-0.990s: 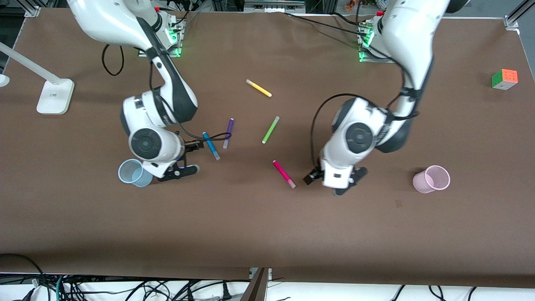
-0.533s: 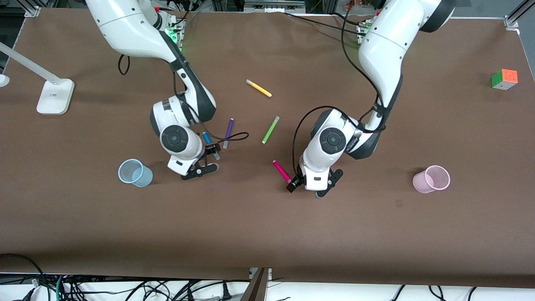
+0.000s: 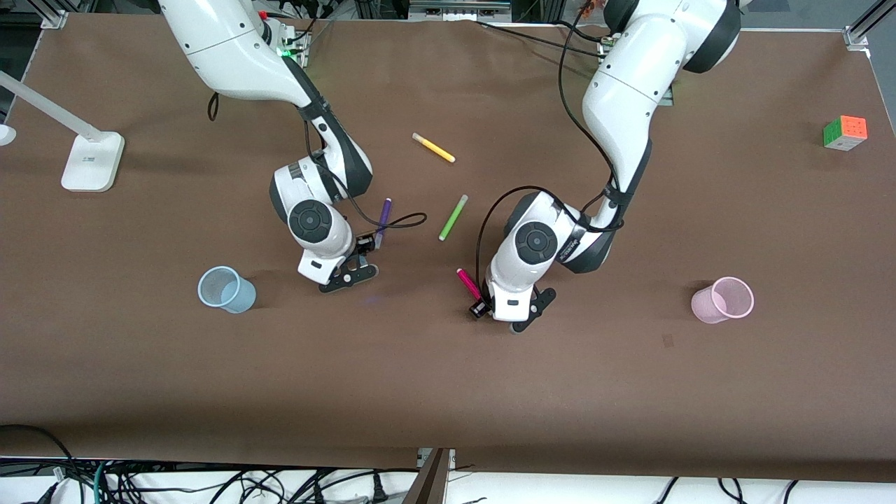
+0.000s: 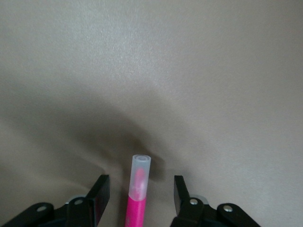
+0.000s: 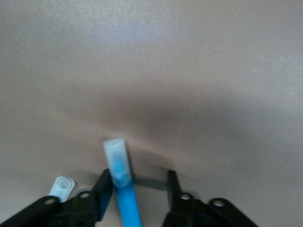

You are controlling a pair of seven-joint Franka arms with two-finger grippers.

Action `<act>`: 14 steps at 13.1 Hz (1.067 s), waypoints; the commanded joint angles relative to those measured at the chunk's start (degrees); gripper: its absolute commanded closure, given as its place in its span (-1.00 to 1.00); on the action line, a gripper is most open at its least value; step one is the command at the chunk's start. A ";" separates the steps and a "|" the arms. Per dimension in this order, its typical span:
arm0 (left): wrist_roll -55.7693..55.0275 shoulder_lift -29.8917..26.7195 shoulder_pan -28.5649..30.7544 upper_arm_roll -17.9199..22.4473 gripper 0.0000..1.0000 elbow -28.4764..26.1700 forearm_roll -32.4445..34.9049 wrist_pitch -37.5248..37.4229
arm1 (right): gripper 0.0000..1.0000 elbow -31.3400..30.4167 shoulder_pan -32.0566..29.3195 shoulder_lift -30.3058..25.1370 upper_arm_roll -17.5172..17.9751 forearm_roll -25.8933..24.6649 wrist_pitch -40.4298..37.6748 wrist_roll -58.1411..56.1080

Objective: Place pink and blue markers in matching cups
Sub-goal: 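Grasp the blue marker with the right gripper while the left gripper grasps the pink marker, then carry the blue marker to the blue cup while the left gripper carries the pink marker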

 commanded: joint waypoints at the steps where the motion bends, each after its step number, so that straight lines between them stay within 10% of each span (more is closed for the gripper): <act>1: -0.07 1.20 -1.02 1.01 0.43 1.98 0.00 -0.12 | 0.89 -0.26 0.65 -0.04 -0.05 -0.09 1.20 -0.57; 3: -0.07 1.20 -1.11 1.09 0.96 1.98 0.09 -0.21 | 1.00 0.53 0.74 -0.57 -0.05 -0.36 1.20 -1.52; 10: 0.10 -5.29 -0.41 3.47 1.00 2.06 12.36 -11.43 | 1.00 9.58 -5.93 -7.94 -0.84 0.52 -10.03 -27.67; 14: 3.60 -7.23 -0.23 4.08 1.00 2.06 28.79 -23.11 | 1.00 9.76 -13.66 -11.11 -0.93 12.44 -14.00 -58.93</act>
